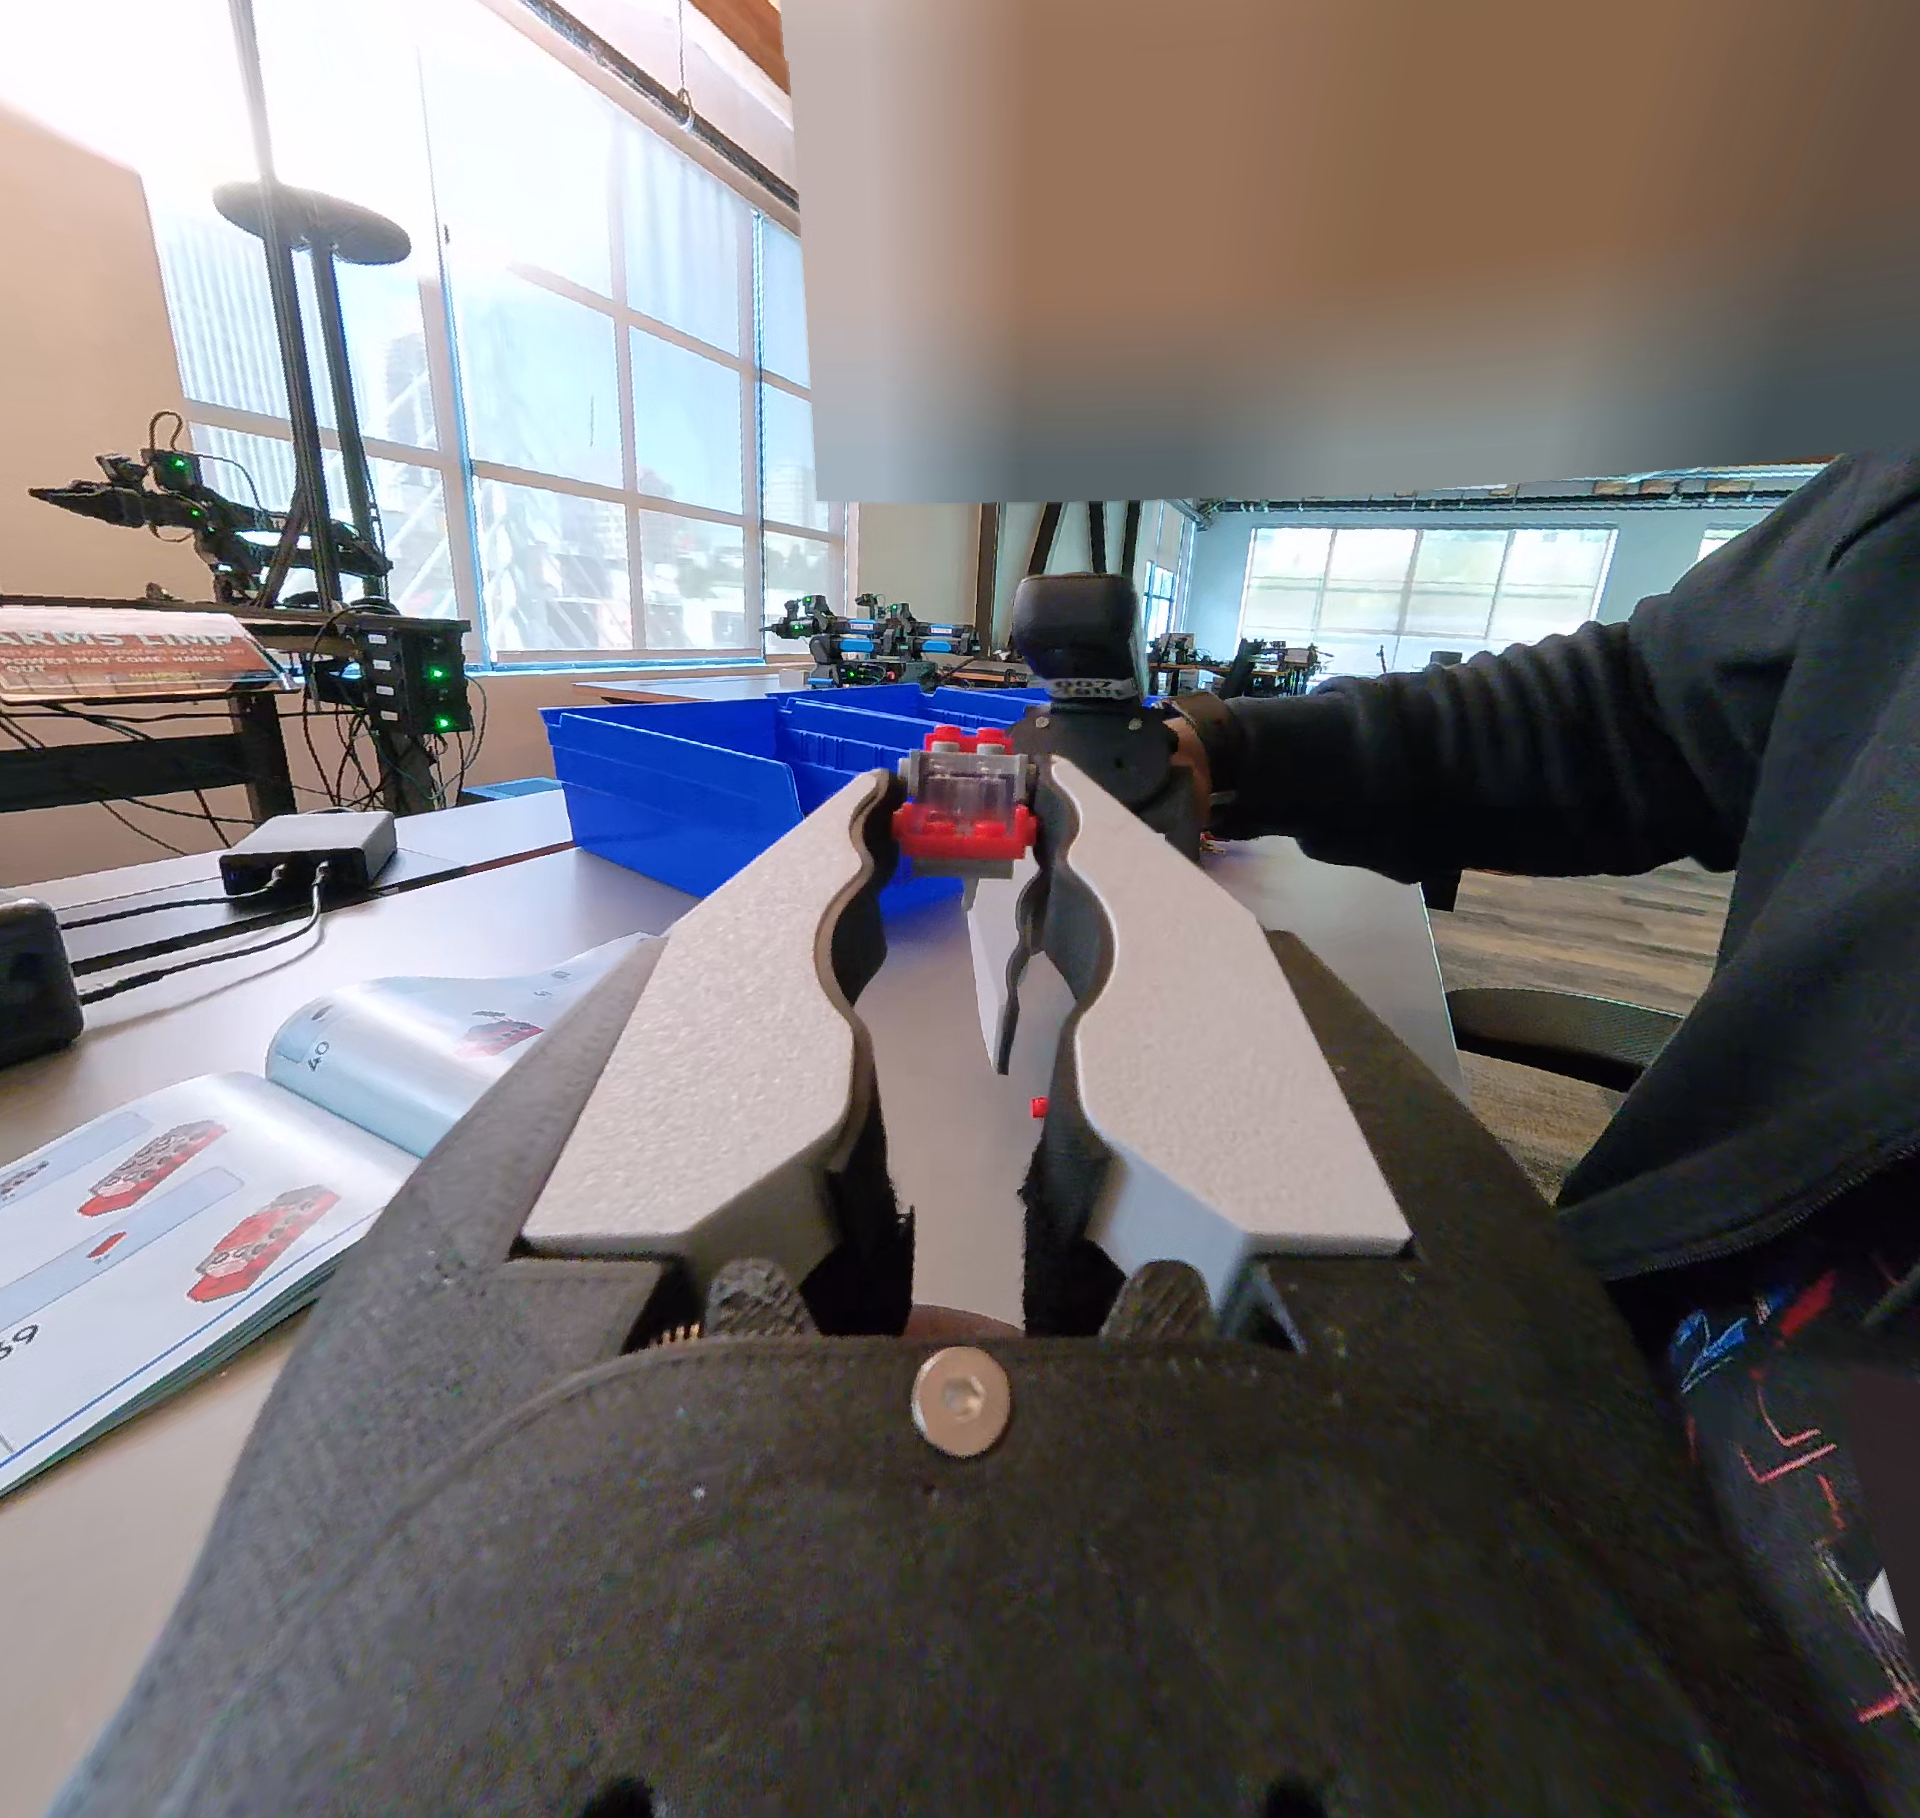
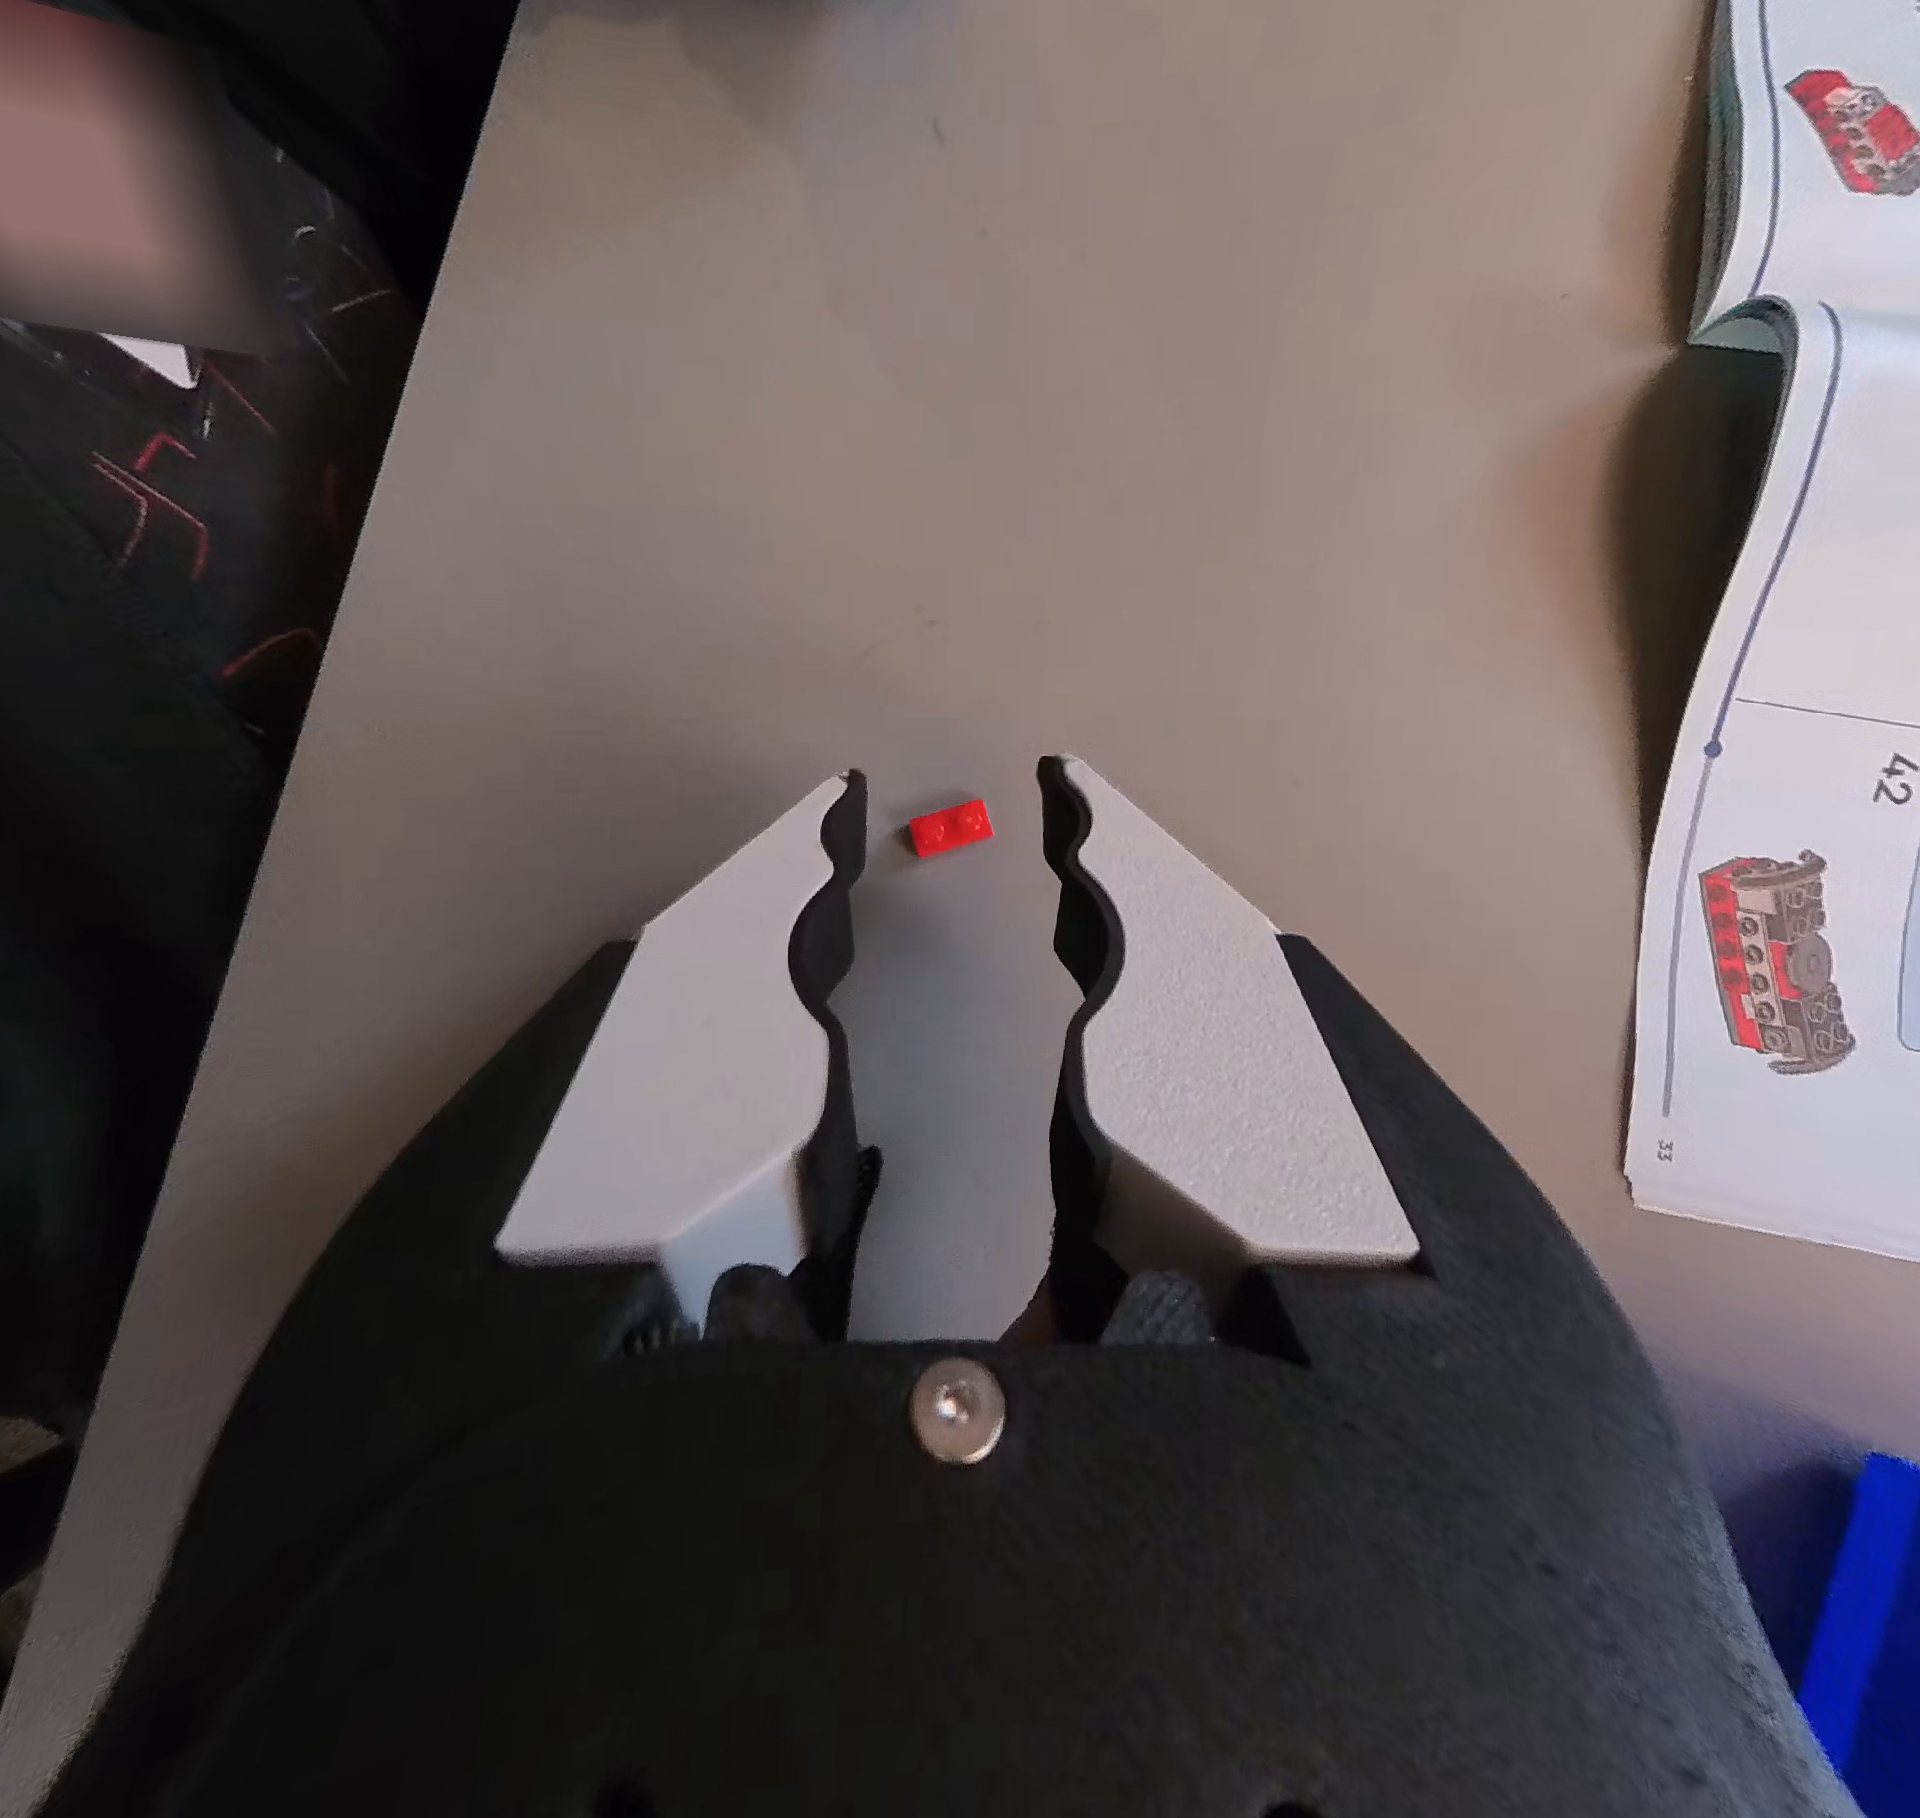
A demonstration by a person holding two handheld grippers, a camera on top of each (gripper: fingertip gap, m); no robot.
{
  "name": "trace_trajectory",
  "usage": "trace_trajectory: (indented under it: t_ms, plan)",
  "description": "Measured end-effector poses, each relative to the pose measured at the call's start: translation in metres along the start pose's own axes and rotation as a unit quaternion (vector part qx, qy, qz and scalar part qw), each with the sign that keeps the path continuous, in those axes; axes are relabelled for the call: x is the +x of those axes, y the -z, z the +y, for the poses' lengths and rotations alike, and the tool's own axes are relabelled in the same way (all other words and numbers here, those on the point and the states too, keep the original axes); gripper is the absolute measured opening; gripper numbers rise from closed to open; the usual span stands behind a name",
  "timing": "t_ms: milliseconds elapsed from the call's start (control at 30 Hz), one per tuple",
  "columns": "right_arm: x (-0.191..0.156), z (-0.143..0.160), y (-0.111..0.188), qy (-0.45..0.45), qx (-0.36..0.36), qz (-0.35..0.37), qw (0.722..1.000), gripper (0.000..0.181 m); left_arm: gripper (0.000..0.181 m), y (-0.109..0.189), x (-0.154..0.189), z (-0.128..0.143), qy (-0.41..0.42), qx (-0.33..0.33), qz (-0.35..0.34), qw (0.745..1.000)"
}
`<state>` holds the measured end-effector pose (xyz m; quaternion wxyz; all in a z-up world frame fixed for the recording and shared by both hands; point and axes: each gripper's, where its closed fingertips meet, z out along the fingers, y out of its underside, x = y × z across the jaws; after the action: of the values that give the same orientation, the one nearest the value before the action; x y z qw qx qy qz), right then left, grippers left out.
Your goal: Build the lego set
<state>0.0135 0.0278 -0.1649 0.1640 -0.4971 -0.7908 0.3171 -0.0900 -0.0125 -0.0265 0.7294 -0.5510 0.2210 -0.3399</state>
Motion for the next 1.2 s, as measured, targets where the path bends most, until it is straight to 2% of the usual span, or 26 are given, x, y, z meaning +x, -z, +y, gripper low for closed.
trace_trajectory:
  t_ms: [367, 467, 600, 700, 800, 900, 1067, 1200]
  plan:
    - [0.002, 0.018, -0.007, 0.009, -0.05, -0.034, 0.998, 0.026, 0.025, 0.0, 0.0, 0.0, 0.0, 0.0, 0.0, 1.0]
    - [0.0, 0.016, -0.008, 0.008, -0.048, -0.037, 0.998, 0.018, 0.025, 0.0, 0.0, 0.0, 0.0, -0.001, 0.0, 1.0]
    - [-0.002, 0.011, -0.009, -0.006, -0.034, -0.037, 0.999, 0.018, 0.025, 0.0, 0.0, 0.0, 0.001, 0.0, 0.0, 1.0]
    - [0.002, -0.019, 0.004, -0.01, 0.028, -0.019, 0.999, 0.017, 0.025, 0.0, 0.0, 0.0, 0.0, 0.001, 0.001, 1.0]
    - [0.005, -0.075, 0.03, -0.001, 0.111, 0.003, 0.994, 0.017, 0.025, -0.001, 0.001, 0.0, -0.001, 0.0, 0.002, 1.0]
    - [-0.002, -0.127, 0.05, 0.018, 0.162, -0.002, 0.987, 0.017, 0.025, -0.001, 0.001, 0.001, -0.004, -0.003, 0.002, 1.0]
    - [-0.006, -0.176, 0.045, 0.03, 0.159, -0.003, 0.987, 0.017, 0.025, -0.002, 0.002, 0.001, -0.011, -0.003, 0.002, 1.0]
    - [-0.008, -0.192, 0.034, 0.045, 0.141, 0.0, 0.989, 0.017, 0.025, -0.001, 0.004, 0.001, -0.016, -0.002, 0.003, 1.0]
